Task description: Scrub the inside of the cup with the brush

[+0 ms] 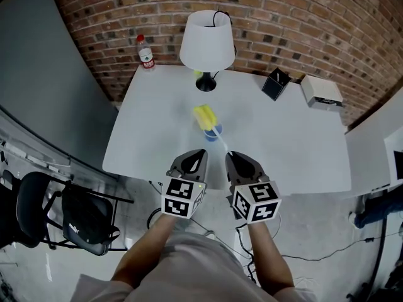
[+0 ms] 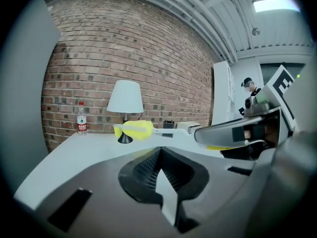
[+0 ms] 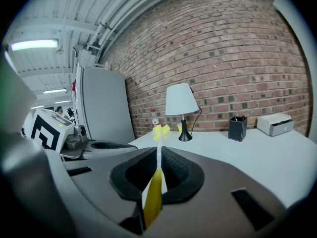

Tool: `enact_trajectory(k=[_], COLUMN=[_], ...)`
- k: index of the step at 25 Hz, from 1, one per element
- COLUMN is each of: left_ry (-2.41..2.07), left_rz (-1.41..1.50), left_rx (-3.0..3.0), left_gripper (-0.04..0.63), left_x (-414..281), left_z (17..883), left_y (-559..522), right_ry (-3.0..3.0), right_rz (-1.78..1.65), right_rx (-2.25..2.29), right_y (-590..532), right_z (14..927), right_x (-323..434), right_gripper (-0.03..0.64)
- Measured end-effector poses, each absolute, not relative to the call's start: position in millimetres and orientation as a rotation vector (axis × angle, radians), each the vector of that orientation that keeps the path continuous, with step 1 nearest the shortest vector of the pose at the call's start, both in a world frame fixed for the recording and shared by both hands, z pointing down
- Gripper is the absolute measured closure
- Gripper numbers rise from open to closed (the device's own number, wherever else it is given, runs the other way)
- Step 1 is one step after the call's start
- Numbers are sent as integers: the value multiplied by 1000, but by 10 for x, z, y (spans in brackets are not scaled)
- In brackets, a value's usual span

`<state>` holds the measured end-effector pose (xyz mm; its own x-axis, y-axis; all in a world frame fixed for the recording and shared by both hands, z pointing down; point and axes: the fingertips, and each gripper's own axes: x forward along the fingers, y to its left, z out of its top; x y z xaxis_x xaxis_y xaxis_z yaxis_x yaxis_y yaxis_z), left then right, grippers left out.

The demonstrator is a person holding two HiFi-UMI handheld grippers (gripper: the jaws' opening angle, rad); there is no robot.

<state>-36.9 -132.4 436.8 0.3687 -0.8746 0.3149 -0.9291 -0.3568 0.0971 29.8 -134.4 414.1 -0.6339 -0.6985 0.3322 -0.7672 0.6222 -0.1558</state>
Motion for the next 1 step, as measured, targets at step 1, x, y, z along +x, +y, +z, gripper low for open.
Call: enact_trajectory(k=[1], left_ry=[-1601], left_rz=[303], left_rx=[2378], left_gripper=[589], left_x=[-364], left_z=[4357], left_y=[-1320], right_ry=[-2605], right_rz=[418], right_rx=[1201], right_y=[-1341], right_z=[4140], right_x=[297], right_gripper=[592])
